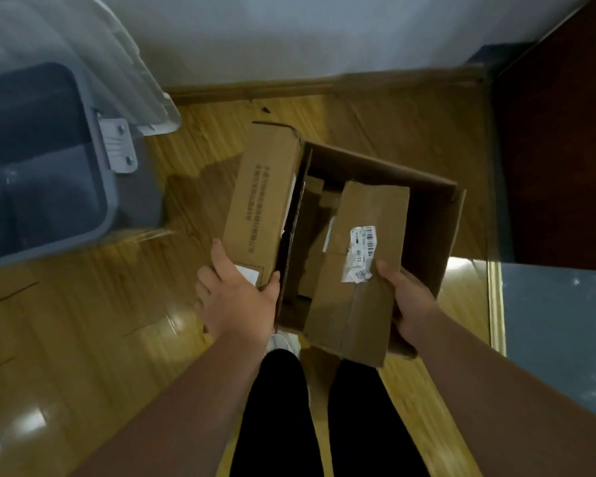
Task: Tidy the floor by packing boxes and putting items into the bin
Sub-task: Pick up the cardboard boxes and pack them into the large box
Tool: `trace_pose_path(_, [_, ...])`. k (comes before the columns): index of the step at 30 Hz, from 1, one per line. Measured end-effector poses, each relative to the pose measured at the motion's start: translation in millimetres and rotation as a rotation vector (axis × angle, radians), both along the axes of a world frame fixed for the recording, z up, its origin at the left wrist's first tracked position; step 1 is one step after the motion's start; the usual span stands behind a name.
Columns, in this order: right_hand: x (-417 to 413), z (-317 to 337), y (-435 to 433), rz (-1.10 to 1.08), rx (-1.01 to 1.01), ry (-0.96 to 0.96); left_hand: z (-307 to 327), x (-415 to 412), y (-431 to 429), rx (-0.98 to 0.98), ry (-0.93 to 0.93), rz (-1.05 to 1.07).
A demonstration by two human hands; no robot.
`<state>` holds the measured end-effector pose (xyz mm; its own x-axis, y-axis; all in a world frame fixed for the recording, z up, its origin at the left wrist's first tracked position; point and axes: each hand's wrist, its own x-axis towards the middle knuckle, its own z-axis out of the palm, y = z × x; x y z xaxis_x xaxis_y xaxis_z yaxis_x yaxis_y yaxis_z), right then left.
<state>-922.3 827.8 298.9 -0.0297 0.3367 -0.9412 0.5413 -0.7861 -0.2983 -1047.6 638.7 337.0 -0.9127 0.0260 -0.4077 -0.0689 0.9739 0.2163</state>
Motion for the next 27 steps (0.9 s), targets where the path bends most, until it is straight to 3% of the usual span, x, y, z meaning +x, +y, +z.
trace_pose_path(12, [-33,-108,22,0.007,-0.056,0.022,-42,-12,30,-0.051,-0.022,-0.108])
trace_pose_path(18, [-33,-169,14,0.111,-0.025,0.001,-68,3,22,-0.012,-0.073,-0.04])
trace_pose_path(24, [-35,-202,19,0.478,0.119,-0.141,-84,2,21,0.041,-0.129,0.014])
trace_pose_path(27, [-43,-187,27,0.66,0.293,-0.263,-85,-4,24,0.027,-0.12,-0.009])
